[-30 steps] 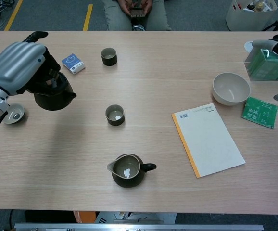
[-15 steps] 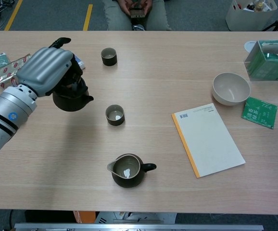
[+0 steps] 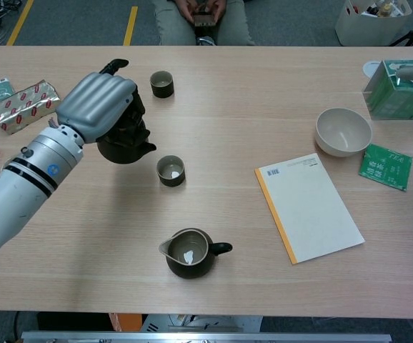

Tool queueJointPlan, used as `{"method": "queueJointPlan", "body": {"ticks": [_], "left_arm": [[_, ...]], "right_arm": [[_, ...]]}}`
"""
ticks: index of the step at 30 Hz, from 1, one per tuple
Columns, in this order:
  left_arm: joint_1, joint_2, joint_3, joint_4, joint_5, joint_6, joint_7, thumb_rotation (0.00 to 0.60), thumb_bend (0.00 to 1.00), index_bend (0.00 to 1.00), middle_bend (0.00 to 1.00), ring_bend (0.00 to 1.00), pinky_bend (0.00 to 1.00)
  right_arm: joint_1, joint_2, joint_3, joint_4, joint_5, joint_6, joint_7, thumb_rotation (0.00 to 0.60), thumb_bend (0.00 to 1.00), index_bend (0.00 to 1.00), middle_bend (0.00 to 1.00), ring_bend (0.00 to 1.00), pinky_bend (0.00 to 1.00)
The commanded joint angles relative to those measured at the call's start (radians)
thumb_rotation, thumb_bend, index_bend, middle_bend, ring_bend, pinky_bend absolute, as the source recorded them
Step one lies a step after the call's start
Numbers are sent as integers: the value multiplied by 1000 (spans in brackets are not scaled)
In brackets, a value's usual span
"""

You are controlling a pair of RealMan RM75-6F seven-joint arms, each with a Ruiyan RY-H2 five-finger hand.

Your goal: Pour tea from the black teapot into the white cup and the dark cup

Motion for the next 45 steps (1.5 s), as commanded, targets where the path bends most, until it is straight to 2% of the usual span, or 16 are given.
{"method": "queueJointPlan", "body": {"ticks": [1,9,28,45], "left_arm": [[-11,-13,2,22,7,5,17,599,307,992,1000,871,3],[-30,-43,-2,56,-12,5,37,599,307,990,1000,870,3],[-39,-112,49,163,71,67,85,599,307,989,1000,870,3],[-36,-143,64,211,113,86,106,599,307,986,1000,869,3]], "right_arm": [[-2,-4,4,7,-1,-7,6,600,195,64,140,27,38],[-11,-5,16,21,-2,-15,20,600,195,64,142,27,38],[-27,-9,34,56,6,-40,70,600,196,64,145,27,38],[-36,-3,44,61,5,-49,97,600,195,64,145,27,38]]}}
